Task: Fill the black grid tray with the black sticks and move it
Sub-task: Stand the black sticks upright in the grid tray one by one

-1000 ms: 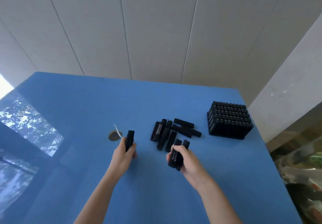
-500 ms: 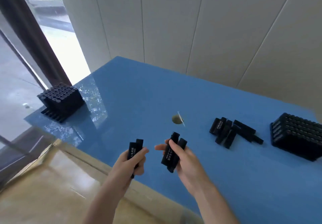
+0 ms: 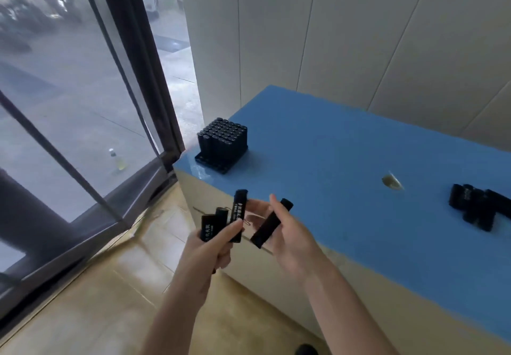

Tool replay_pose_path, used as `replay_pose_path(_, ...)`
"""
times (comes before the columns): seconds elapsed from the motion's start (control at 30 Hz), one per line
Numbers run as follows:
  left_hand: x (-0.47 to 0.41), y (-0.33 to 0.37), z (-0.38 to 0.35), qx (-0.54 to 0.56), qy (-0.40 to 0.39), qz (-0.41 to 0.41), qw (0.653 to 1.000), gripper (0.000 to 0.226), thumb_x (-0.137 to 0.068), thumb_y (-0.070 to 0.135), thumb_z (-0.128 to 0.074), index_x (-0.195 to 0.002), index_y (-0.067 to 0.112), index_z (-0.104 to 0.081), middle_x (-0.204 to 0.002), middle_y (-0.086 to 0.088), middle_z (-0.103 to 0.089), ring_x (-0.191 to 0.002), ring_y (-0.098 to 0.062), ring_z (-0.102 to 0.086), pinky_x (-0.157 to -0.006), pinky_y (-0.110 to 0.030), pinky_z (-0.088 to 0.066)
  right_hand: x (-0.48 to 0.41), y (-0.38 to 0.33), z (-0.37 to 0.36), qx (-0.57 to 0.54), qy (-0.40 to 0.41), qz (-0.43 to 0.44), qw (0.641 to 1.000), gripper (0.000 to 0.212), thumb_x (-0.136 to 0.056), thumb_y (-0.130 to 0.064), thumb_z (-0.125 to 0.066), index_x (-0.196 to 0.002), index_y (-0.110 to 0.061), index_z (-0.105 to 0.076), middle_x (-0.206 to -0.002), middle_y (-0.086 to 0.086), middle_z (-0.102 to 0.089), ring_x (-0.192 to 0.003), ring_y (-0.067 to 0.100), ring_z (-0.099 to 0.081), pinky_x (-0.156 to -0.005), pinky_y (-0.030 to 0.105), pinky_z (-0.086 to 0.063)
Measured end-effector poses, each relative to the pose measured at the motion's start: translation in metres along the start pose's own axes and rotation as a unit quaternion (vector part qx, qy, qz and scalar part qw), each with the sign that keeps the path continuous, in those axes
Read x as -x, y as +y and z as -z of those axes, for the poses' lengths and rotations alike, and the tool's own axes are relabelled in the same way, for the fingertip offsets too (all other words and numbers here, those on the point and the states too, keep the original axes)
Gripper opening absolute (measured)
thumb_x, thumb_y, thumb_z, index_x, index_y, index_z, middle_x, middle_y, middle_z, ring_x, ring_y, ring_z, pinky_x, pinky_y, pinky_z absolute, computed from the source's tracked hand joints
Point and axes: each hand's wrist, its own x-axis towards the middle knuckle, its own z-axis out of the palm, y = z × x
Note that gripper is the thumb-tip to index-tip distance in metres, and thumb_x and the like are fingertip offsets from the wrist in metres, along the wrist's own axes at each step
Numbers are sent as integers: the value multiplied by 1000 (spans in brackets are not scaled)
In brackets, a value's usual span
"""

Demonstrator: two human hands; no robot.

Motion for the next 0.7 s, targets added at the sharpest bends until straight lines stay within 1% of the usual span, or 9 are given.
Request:
replay_pose_path(0.1, -7, 6, 38, 18, 43, -16, 999, 39, -67, 31, -67, -90, 3, -53, -49, 6, -25, -44, -10, -20, -42, -18, -22, -13, 3, -22, -14, 28, -3, 999, 44, -96, -43, -36, -83, -10, -64, -78, 1, -64, -73, 16, -53, -71, 25, -44)
replay_pose_path(0.17, -15, 7, 54, 32, 56, -18, 998, 39, -67, 31, -67, -91, 4, -52, -49, 6, -24, -45, -10, -19, -42, -18, -22, -23, 4, -32, -26, 52, -16, 998, 42, -95, -43, -39, -73, -12, -57, -63, -3, -57, -57, 14, -43, -55, 22, -35)
replay_pose_path(0.2, -19, 7, 61, 38, 60, -17, 997, 39, -67, 31, -67, -89, 3, -52, -50, 6, -24, -44, -10, -19, -42, -18, -22, -29, 4, -35, -21, 61, -21, 998, 39, -95, -43, -41, -72, -13, -53, -60, -4, -52, -52, 12, -38, -51, 21, -31)
replay_pose_path(0.3, -36, 10, 78, 46, 64, -6, 997, 41, -67, 30, -67, -88, -3, -57, -50, 5, -26, -44, -10, -20, -40, -16, -23, -52, 3, -38, 68, 71, -6, 995, 31, -92, -41, -48, -78, -14, -48, -60, -2, -40, -47, 9, -33, -53, 21, -30)
replay_pose_path(0.37, -53, 14, 90, 43, 67, -1, 997, 39, -67, 30, -67, -88, -2, -56, -50, 4, -26, -44, -11, -21, -40, -16, -25, -72, 2, -39, 138, 65, 25, 988, 27, -91, -38, -52, -79, -14, -45, -61, 0, -39, -48, 9, -36, -59, 22, -33)
replay_pose_path(0.4, -63, 18, 96, 40, 68, -1, 997, 37, -68, 29, -67, -87, 0, -55, -50, 4, -26, -45, -11, -21, -41, -17, -25, -83, 1, -40, 149, 65, 40, 986, 26, -90, -36, -54, -79, -14, -46, -62, 1, -42, -49, 10, -39, -61, 23, -36)
replay_pose_path(0.5, -97, 30, 114, 35, 75, -6, 997, 32, -70, 28, -67, -77, 0, -53, -50, 3, -26, -45, -12, -21, -42, -18, -24, -120, -2, -44, 142, 86, 68, 984, 18, -87, -28, -60, -85, -10, -55, -67, 4, -60, -52, 9, -50, -61, 19, -48)
replay_pose_path(0.57, -118, 38, 124, 28, 79, 2, 996, 27, -77, 24, -65, -78, -2, -57, -52, 3, -25, -46, -12, -21, -44, -19, -23, -143, -5, -45, 152, 101, 74, 980, 16, -85, -25, -63, -85, -10, -57, -76, 6, -69, -55, 7, -54, -64, 19, -50)
replay_pose_path(0.7, -158, 51, 144, 4, 76, 8, 997, 22, -82, 21, -64, -83, 2, -53, -52, 2, -26, -45, -12, -22, -49, -24, -21, -178, -10, -44, 131, 103, 59, 984, 7, -88, -18, -60, -89, -12, -59, -80, 4, -69, -63, 7, -62, -66, 16, -52)
